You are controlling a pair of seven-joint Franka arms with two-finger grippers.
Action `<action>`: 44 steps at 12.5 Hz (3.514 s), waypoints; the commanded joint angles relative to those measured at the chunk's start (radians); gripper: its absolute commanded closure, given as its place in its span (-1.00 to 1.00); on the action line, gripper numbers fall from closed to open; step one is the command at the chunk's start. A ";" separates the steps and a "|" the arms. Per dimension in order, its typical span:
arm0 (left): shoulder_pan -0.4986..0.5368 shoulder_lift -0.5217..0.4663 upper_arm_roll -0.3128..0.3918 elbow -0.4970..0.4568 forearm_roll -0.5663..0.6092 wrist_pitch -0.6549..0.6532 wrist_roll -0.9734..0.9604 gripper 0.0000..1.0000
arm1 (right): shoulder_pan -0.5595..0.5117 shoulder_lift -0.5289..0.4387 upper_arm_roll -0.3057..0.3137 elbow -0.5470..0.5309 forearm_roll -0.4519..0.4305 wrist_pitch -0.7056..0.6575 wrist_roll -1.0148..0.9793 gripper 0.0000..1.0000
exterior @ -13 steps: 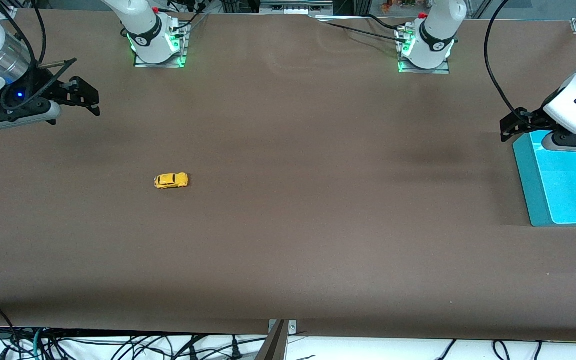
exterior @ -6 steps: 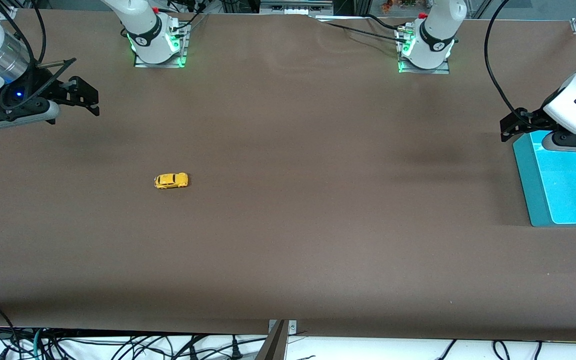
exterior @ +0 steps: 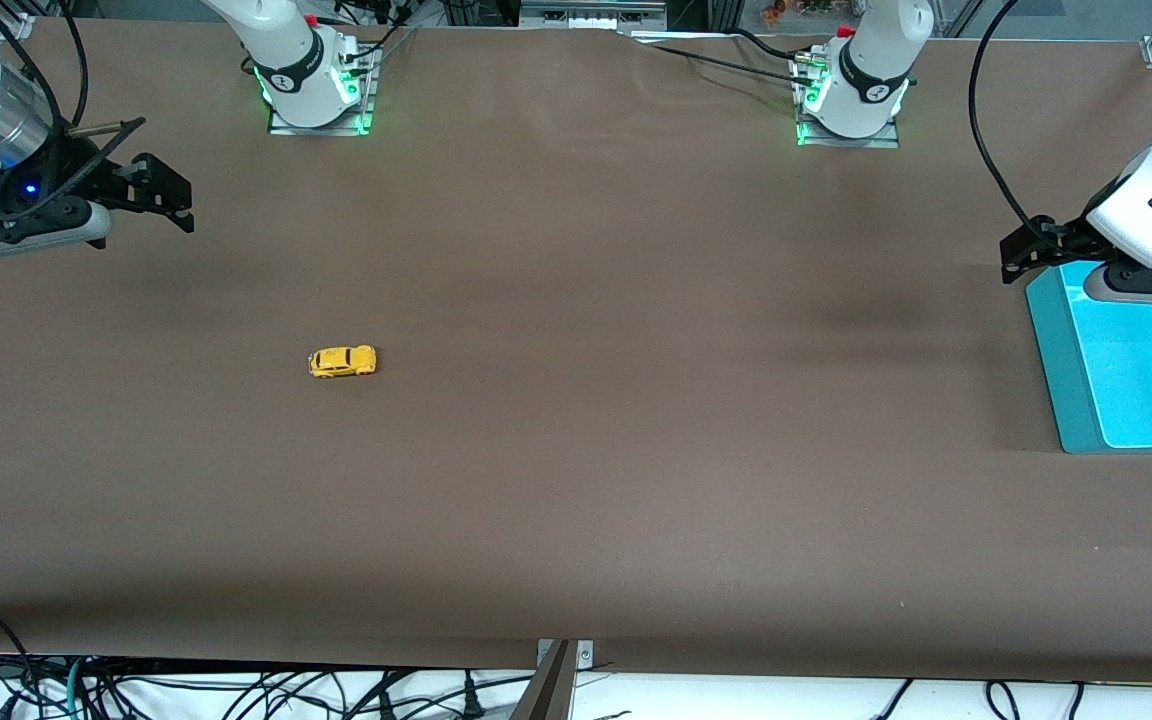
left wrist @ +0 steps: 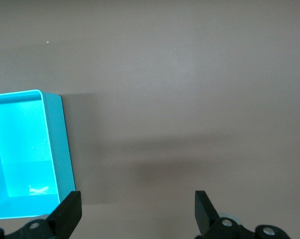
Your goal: Wind and store yellow beetle car
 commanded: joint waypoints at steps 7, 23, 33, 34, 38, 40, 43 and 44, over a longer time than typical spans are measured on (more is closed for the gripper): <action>0.007 0.005 -0.004 0.024 -0.003 -0.025 -0.008 -1.00 | -0.007 0.001 0.003 0.023 -0.002 -0.027 0.008 -1.00; 0.006 0.005 -0.006 0.024 -0.003 -0.025 -0.009 -1.00 | 0.007 0.079 0.014 -0.006 0.011 -0.035 -0.110 -1.00; 0.006 0.005 -0.006 0.024 -0.003 -0.025 -0.009 -1.00 | 0.027 0.363 0.060 -0.133 -0.009 0.377 -0.856 -1.00; 0.006 0.005 -0.006 0.024 -0.003 -0.025 -0.008 -1.00 | 0.027 0.369 0.066 -0.179 -0.030 0.463 -0.919 -1.00; 0.006 0.005 -0.006 0.024 -0.003 -0.025 -0.008 -1.00 | 0.026 0.384 0.111 -0.369 -0.081 0.748 -1.090 -1.00; 0.006 0.005 -0.004 0.024 -0.003 -0.025 -0.008 -1.00 | 0.024 0.398 0.111 -0.470 -0.078 0.909 -1.185 -1.00; 0.006 0.005 -0.004 0.024 -0.003 -0.025 -0.008 -1.00 | 0.016 0.407 0.111 -0.537 -0.076 0.999 -1.234 -1.00; 0.006 0.005 -0.004 0.024 -0.003 -0.025 -0.008 -1.00 | 0.013 0.412 0.109 -0.547 -0.076 1.011 -1.238 -1.00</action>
